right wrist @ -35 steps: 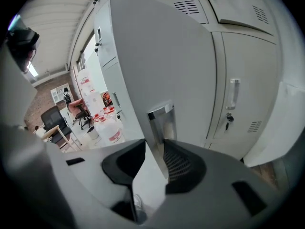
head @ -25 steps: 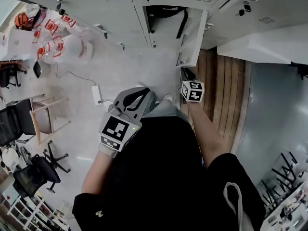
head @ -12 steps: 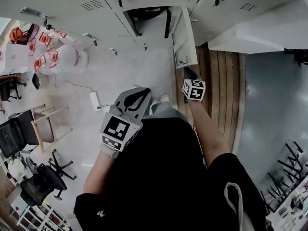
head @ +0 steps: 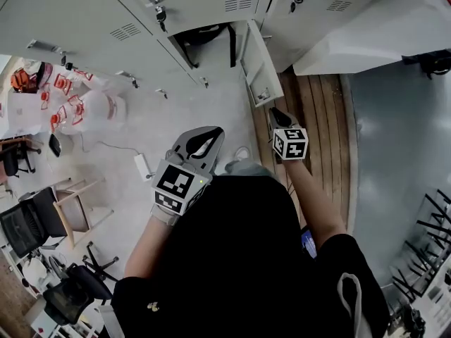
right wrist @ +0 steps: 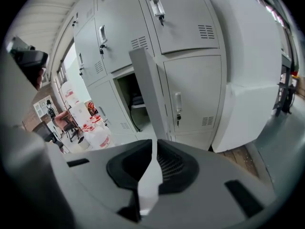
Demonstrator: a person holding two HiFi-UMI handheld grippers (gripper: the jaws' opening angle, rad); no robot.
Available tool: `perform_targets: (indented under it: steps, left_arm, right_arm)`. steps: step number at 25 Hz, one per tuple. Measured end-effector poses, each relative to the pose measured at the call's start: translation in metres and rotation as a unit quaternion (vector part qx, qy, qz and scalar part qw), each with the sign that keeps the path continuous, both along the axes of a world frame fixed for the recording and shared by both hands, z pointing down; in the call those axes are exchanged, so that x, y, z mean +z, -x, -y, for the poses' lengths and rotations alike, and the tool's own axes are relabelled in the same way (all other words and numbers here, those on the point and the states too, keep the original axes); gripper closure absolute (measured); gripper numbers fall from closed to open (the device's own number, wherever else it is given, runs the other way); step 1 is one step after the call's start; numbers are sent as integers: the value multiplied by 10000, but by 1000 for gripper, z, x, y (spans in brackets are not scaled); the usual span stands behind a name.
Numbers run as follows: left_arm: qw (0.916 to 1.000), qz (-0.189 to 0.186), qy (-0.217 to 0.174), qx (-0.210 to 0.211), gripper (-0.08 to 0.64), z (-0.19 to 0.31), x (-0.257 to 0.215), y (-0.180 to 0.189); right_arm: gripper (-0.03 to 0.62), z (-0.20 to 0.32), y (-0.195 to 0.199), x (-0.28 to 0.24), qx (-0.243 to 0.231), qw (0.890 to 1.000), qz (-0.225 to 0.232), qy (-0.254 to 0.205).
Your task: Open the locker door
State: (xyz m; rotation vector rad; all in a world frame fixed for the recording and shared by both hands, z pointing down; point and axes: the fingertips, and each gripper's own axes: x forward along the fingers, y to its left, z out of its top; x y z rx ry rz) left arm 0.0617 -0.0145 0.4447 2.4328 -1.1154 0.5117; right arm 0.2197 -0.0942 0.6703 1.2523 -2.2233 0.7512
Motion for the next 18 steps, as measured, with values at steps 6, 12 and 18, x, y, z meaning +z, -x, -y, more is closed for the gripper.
perform_targets:
  steps: [6,12,18]
  left_arm:
    - [9993,-265,-183,202,534,11,-11,10]
    - [9962,-705,-445,262,534,22,-26,18]
    - [9903,-1004,-906,304,535,31,-51,26]
  right_arm:
    - [541,-11,22,-91,-142,9977,492,-456]
    - [541,-28,47,-186,-304,9890,945,-1093]
    - [541,-36,63,-261,-281,9754,1164,-1853]
